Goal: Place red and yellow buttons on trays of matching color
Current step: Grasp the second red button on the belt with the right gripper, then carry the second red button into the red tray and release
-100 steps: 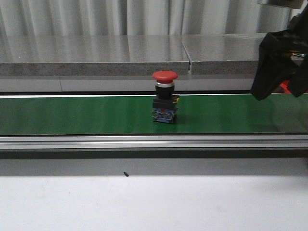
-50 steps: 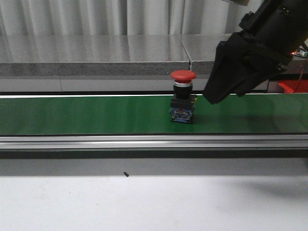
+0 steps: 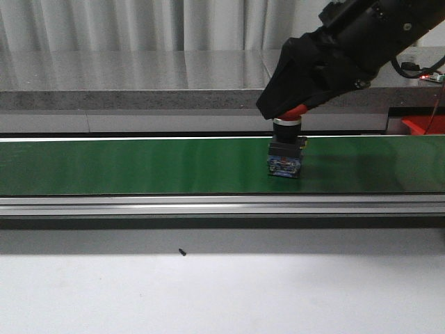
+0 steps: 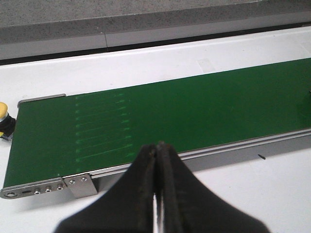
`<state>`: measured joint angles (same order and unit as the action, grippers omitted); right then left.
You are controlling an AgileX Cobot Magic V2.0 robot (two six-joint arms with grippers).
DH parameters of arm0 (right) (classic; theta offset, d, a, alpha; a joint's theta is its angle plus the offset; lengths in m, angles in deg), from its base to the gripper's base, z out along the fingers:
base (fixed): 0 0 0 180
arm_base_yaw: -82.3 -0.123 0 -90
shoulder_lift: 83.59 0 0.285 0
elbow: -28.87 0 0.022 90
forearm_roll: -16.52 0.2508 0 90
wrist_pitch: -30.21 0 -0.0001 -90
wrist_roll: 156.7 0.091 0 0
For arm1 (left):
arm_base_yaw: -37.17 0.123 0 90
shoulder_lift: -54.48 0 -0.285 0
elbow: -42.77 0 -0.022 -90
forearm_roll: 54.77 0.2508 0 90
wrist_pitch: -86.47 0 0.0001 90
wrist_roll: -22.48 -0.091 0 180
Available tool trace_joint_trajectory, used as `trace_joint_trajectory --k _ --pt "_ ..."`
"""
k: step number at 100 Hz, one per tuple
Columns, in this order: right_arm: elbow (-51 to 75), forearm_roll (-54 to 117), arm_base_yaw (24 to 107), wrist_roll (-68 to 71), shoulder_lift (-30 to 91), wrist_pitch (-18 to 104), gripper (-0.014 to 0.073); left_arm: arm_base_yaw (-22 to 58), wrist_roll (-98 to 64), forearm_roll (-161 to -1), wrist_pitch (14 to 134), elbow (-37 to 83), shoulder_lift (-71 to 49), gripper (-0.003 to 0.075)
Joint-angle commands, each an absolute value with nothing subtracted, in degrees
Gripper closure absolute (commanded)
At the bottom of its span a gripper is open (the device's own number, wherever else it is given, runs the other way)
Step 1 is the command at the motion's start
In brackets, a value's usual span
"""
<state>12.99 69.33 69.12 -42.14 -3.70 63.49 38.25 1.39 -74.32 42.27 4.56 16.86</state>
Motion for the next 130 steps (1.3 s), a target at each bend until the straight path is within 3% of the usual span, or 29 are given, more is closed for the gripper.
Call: trace_joint_trajectory --k 1,13,25,80,130 --pt "14.4 72.2 69.1 -43.4 -1.6 62.5 0.0115 37.8 1.5 -75.9 45.8 5.9 16.6 0.0739" --pt "14.4 72.2 69.1 -43.4 -1.6 62.5 0.0315 37.8 1.5 -75.9 45.8 5.9 16.6 0.0739" --pt "14.4 72.2 69.1 -43.4 -1.6 62.2 0.0410 37.8 1.5 -75.9 45.8 5.9 16.6 0.0739" --pt "15.0 72.4 71.6 -43.2 6.2 55.3 0.0412 37.8 1.5 -75.9 45.8 5.9 16.6 0.0739" --pt "15.1 83.8 98.4 -42.7 8.4 55.0 0.0412 37.8 1.5 -75.9 45.8 5.9 16.6 0.0739"
